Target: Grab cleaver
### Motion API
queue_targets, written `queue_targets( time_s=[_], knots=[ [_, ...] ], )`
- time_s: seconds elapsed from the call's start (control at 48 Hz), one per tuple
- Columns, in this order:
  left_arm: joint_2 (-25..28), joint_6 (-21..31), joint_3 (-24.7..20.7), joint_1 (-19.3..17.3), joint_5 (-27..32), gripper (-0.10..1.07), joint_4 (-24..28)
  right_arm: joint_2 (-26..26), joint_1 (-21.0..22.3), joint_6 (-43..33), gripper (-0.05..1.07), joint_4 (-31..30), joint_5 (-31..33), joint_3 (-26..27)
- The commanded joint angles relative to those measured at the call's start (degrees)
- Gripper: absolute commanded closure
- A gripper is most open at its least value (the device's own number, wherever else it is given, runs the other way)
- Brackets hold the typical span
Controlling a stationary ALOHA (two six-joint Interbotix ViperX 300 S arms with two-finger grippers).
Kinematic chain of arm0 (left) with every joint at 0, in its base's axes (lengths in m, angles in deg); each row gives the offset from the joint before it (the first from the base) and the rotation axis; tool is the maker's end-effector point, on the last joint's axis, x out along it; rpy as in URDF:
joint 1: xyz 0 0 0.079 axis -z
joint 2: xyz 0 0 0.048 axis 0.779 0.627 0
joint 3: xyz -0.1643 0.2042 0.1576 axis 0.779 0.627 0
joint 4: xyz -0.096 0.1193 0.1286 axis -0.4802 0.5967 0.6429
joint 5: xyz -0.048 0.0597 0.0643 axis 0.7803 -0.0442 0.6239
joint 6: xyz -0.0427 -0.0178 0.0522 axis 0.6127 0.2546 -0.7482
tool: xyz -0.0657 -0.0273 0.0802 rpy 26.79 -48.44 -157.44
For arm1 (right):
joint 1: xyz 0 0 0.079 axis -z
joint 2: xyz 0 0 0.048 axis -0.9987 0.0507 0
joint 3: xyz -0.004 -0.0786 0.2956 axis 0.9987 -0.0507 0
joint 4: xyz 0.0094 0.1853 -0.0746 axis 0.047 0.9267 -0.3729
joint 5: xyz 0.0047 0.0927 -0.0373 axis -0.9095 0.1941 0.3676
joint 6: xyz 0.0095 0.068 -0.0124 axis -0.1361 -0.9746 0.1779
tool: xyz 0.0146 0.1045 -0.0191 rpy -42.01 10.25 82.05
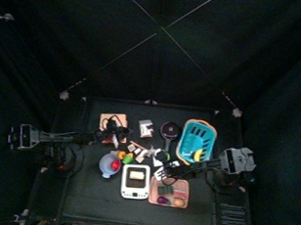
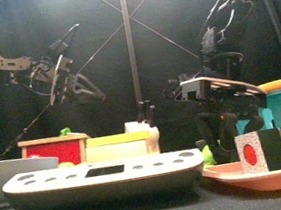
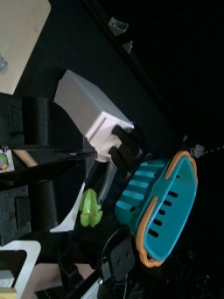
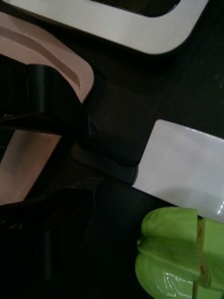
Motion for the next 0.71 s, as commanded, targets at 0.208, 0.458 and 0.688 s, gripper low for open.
queue_targets(
  time_s=[0.208, 0.458, 0.688],
  knots=[
    [-0.4, 0.0, -0.4, 0.2, 0.0, 0.4, 1.3, -1.9, 0.1, 0.1, 0.38, 0.1, 5.8, 1.9],
    [-0.4, 0.0, -0.5, 0.3, 0.2, 0.23, 2.6, -4.7, -0.2, 0.7, 0.41, -0.6, 10.9, 4.6],
    [-0.4, 0.0, -0.6, 0.3, 0.0, 0.19, 2.6, -6.5, -0.3, 0.8, 0.41, -1.0, 15.6, 5.7]
  ],
)
